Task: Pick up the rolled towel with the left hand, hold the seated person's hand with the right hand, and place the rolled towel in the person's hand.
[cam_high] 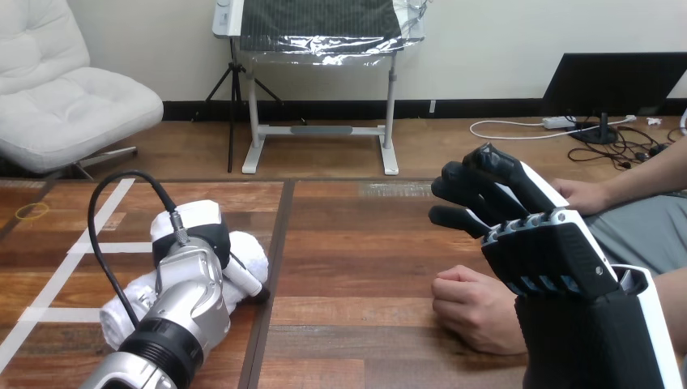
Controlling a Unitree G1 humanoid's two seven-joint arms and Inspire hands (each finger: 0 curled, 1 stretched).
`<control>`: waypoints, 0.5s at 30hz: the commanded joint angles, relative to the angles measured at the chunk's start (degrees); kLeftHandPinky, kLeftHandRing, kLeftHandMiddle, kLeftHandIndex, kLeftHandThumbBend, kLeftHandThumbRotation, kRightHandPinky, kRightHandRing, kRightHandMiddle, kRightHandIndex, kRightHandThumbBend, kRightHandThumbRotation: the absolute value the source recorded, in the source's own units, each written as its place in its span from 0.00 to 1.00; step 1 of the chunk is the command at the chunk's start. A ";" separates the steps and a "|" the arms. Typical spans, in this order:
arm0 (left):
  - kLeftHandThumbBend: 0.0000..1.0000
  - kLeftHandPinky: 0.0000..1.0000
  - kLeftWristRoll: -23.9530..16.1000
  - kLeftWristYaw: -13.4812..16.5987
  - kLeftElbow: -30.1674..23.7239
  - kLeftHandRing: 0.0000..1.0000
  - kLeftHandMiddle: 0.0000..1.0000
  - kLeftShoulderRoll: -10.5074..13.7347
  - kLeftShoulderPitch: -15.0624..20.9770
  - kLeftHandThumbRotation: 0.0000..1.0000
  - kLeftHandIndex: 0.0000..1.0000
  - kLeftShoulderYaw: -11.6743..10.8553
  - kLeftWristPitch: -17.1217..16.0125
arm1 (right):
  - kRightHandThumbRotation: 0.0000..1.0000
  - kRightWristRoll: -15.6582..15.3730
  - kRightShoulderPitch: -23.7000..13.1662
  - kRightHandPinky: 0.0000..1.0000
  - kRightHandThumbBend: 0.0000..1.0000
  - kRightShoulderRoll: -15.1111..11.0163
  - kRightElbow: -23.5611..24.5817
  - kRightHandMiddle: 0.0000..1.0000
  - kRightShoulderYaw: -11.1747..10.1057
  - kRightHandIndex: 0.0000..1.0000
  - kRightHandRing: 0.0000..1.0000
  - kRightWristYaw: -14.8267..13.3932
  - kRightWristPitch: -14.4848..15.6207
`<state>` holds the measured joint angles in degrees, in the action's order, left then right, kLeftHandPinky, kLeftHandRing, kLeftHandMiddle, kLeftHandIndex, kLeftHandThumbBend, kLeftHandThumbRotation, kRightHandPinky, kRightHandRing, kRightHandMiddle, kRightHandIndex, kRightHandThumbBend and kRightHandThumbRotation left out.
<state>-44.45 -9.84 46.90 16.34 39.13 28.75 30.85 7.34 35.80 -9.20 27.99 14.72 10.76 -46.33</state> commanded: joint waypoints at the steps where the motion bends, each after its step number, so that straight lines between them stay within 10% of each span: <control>1: 0.91 0.27 -1.54 0.62 -1.74 0.46 0.53 0.15 3.11 0.15 0.57 1.27 1.08 | 1.00 0.57 -1.19 0.78 0.99 0.50 2.03 0.84 -1.02 0.86 0.83 -0.62 -0.14; 15: 0.76 0.09 -0.17 7.33 -4.53 0.17 0.28 -0.77 0.79 0.00 0.61 -1.31 1.52 | 1.00 -0.27 -1.58 0.78 0.98 0.78 1.98 0.84 -2.03 0.86 0.83 -0.99 -0.09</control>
<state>-44.25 -5.73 45.70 15.51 38.46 28.23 32.38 6.98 35.87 -9.11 28.14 13.47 10.33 -46.34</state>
